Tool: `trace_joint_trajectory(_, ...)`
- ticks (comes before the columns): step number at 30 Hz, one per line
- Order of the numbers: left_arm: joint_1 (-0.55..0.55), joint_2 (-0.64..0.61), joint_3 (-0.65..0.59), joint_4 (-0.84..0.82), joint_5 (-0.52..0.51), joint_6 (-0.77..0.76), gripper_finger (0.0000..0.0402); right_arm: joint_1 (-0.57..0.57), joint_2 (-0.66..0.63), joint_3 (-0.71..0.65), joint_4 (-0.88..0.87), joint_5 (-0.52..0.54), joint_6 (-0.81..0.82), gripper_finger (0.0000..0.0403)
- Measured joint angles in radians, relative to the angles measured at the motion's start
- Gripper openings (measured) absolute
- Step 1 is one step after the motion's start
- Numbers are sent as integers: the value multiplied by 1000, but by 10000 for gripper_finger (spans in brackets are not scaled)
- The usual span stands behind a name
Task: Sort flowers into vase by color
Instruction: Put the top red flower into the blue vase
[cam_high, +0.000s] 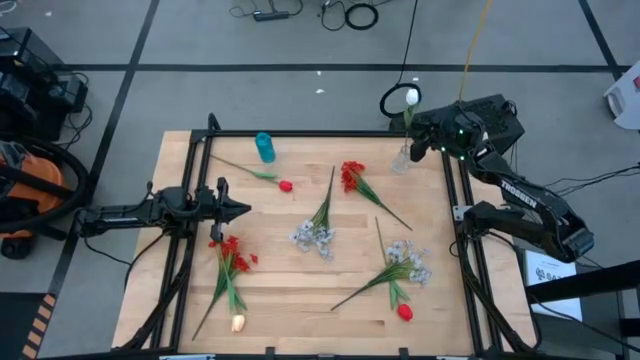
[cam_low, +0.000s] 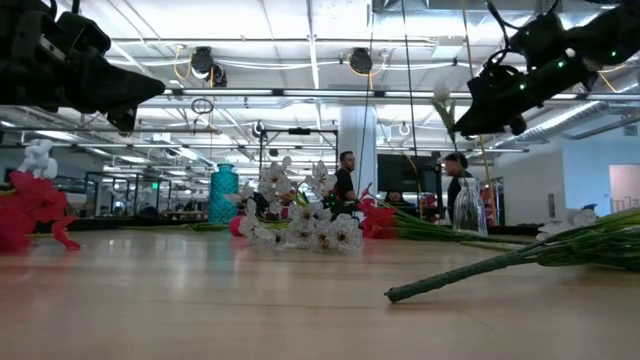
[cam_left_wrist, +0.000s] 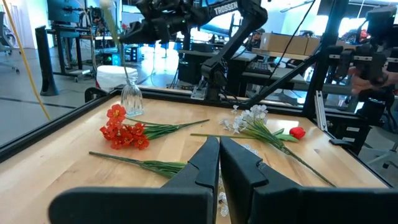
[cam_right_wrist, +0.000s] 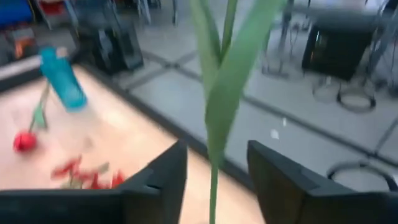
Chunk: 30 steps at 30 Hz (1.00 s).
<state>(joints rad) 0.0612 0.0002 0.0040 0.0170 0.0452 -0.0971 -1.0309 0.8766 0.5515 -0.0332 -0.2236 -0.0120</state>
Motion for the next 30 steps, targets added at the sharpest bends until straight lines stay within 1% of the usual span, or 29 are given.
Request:
trace_joint_trajectory(2, 0, 0, 0, 0, 0, 0, 22, 0, -15, 57, -160, 20, -8, 193)
trace_joint_trajectory(5, 0, 0, 0, 0, 0, 0, 22, 0, -29, 166, -398, 19, -12, 218)
trace_joint_trajectory(8, 0, 0, 0, 0, 0, 0, 22, 2, -41, 294, -612, 19, 18, 224)
trace_joint_trajectory(10, 0, 0, 0, 0, 0, 0, 22, 9, -45, 382, -750, 46, 83, 218)
trace_joint_trajectory(13, 0, 0, 0, 0, 0, 0, 22, 40, -46, 517, -962, 118, 171, 193)
trace_joint_trajectory(15, 0, 0, 0, 0, 0, 0, 22, 69, -46, 591, -1098, 153, 225, 165)
trace_joint_trajectory(18, 0, 0, 0, 0, 0, 0, 22, 120, -50, 664, -1246, 167, 355, 104)
trace_joint_trajectory(21, 0, 0, 0, 0, 0, 0, 22, 183, -62, 682, -1347, 167, 470, 31)
trace_joint_trajectory(22, 0, 0, 0, 0, 0, 0, 22, 209, -67, 680, -1369, 167, 508, 16)
trace_joint_trajectory(23, 0, 0, 0, 0, 0, 0, 22, 236, -71, 674, -1387, 167, 551, 10)
trace_joint_trajectory(26, 0, 0, 0, 0, 0, 0, 22, 325, -78, 644, -1417, 168, 699, 9)
trace_joint_trajectory(28, 0, 0, 0, 0, 0, 0, 22, 397, -78, 616, -1404, 171, 771, 3)
trace_joint_trajectory(30, 0, 0, 0, 0, 0, 0, 22, 479, -64, 580, -1352, 176, 835, 2)
